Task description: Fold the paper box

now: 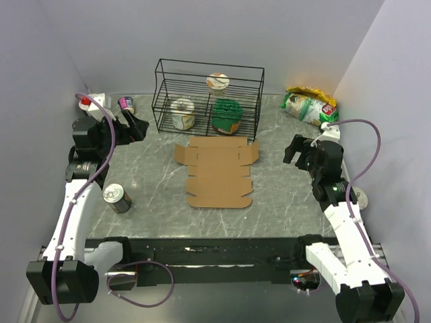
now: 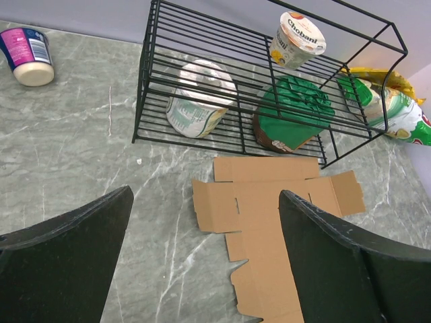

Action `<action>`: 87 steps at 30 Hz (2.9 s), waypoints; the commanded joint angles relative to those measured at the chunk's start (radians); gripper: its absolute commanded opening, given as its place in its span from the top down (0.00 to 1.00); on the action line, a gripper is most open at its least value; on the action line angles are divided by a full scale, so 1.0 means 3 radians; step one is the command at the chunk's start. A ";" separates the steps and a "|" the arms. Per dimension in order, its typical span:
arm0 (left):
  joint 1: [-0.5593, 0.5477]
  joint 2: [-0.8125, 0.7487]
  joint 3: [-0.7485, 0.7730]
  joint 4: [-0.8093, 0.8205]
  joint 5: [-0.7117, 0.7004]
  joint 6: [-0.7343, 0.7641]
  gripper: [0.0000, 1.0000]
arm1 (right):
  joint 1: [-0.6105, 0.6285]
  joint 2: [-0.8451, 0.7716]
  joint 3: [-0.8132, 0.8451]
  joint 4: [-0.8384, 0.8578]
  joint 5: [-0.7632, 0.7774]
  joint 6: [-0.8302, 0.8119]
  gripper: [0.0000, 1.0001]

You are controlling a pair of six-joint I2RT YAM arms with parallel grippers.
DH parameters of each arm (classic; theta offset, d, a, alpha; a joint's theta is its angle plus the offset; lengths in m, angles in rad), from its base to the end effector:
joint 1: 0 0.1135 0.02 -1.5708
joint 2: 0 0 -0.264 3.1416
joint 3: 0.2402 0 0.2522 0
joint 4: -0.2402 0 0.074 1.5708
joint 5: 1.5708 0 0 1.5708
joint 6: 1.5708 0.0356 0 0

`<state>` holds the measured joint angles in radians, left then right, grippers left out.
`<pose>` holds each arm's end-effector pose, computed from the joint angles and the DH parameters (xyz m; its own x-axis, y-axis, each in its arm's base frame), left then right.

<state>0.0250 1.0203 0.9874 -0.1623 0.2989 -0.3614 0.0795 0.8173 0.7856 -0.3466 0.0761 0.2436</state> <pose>0.2349 -0.0046 0.3695 -0.2750 -0.3449 -0.8974 0.1792 0.8987 -0.4003 0.1875 0.0122 0.3178 -0.3594 0.2126 -0.9086 0.0803 0.9771 0.1969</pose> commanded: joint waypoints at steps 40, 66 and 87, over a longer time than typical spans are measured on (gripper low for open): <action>-0.0467 0.1099 0.0569 0.0030 0.0752 -0.0053 0.04 | 0.0425 0.3278 0.1732 0.0143 -0.0607 0.0088 0.24; -0.0467 0.1600 0.0692 -0.0113 0.1059 -0.0022 0.04 | 0.0497 0.3035 0.1401 0.0306 -0.1113 -0.0260 1.00; -0.0206 0.1472 0.0641 0.0158 0.1811 -0.0242 0.04 | 0.0435 0.0763 0.0756 0.0005 -0.0857 -0.0014 1.00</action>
<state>-0.0330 1.4891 1.1728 -0.1570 0.7841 -0.4175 0.2199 1.1427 1.0054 -0.3656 -0.2195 0.2047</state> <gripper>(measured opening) 0.963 0.016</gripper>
